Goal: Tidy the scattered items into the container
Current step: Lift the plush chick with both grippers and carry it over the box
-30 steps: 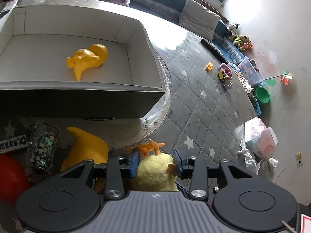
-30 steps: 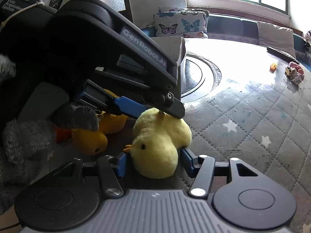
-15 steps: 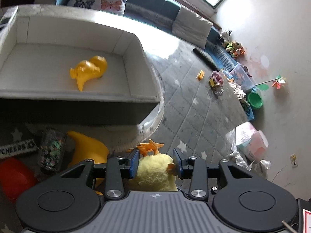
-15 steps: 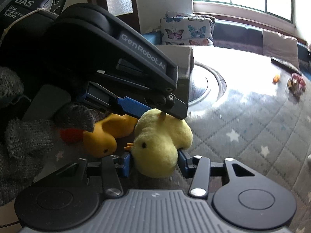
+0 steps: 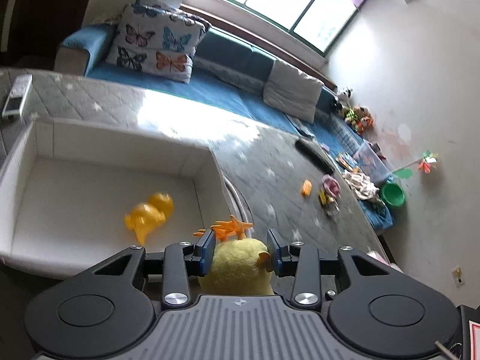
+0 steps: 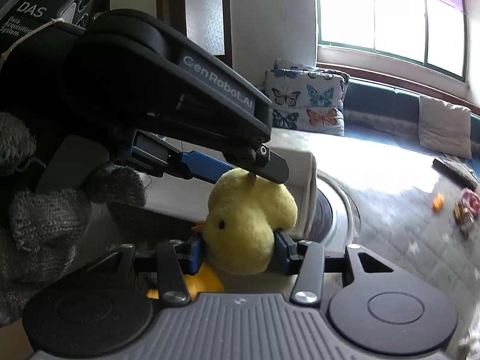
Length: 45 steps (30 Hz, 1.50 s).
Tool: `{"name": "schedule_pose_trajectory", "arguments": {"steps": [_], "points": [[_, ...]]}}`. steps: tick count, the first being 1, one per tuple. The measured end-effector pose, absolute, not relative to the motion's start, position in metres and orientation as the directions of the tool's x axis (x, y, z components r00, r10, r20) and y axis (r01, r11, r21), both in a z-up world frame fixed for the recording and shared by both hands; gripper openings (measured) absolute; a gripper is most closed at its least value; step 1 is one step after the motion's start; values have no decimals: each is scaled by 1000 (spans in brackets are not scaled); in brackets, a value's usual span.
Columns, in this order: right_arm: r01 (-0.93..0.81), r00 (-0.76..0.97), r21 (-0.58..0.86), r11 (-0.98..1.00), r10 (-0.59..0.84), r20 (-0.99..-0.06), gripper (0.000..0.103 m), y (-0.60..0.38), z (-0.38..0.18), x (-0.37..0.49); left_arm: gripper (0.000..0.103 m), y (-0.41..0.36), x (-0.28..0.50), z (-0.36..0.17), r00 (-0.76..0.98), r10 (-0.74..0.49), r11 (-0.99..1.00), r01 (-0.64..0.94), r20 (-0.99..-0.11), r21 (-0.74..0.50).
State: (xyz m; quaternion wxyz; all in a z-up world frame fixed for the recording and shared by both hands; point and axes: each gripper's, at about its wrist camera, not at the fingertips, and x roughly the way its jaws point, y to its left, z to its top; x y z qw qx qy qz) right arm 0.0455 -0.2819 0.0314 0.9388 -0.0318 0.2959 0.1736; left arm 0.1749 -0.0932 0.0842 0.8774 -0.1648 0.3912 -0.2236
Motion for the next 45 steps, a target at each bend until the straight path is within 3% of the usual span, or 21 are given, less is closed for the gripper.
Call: {"name": "schedule_pose_trajectory", "arguments": {"steps": [15,38,45], "points": [[-360,742,57,931,323,-588,47,-275,13,125,41,-87,239,65,587,-495,856,202,-640,-477],[-348,690,91,933,320,-649,48,-281,-15,158,40,-89,268,28,539,-477,868,166,-694,-468],[-356,689,77,931,318,-652,58,-276,-16,156,40,-87,270,21,528,-479,867,160,-701,-472]]}}
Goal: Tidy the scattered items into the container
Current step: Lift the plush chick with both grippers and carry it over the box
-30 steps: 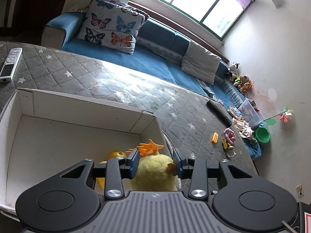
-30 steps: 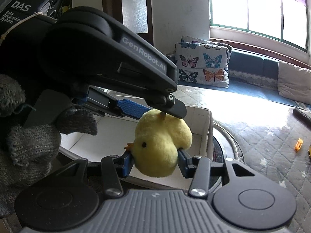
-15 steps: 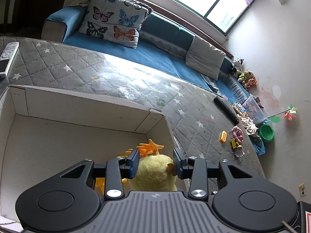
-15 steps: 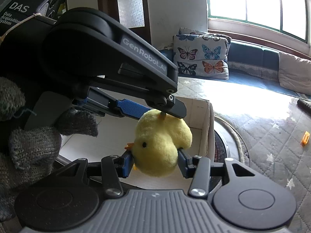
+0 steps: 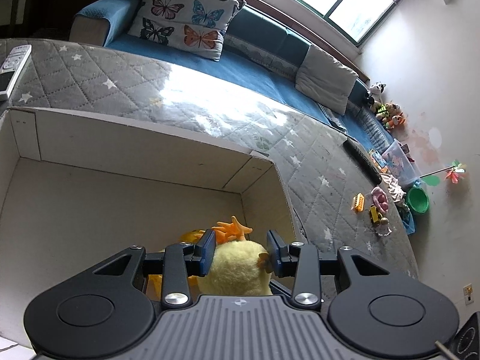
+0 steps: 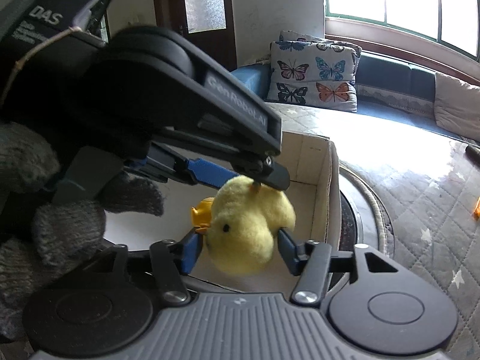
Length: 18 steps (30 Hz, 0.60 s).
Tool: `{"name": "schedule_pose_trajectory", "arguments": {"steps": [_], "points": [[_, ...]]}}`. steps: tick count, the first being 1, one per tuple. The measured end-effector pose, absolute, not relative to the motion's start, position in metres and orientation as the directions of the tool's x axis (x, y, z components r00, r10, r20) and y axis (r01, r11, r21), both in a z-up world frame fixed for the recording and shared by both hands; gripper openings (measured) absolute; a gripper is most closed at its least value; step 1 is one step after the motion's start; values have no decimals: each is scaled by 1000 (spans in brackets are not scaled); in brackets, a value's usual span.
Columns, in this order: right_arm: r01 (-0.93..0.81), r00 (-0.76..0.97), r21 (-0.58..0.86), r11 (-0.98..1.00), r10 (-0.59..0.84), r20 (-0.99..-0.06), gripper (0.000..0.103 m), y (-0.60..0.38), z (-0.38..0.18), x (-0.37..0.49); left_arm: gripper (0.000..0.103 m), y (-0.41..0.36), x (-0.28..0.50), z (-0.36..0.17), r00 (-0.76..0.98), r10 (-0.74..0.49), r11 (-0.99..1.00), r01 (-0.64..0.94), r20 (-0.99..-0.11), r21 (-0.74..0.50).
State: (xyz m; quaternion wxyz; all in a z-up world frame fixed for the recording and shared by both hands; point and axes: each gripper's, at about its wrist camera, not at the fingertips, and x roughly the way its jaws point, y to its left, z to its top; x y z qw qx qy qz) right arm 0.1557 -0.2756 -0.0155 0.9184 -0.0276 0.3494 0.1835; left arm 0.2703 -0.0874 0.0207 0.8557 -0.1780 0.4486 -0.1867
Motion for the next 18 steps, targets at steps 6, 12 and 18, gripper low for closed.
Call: {"name": "schedule_pose_trajectory", "arguments": {"steps": [6,12,18], "points": [[-345,692,83,935,313,-651,58,-275,-15,152,40,-86,268,21,525,-481,866,160,-702,-474],[-340,706,84,937,314,-635,50,-277,-10,142,41,-85,270,18,519,-476,869,152,-710,-471],[-329,702,92,940,308,-642,41,-278,-10,145,40,-87,270,14,509,-463,877,144,-726,-458]]}}
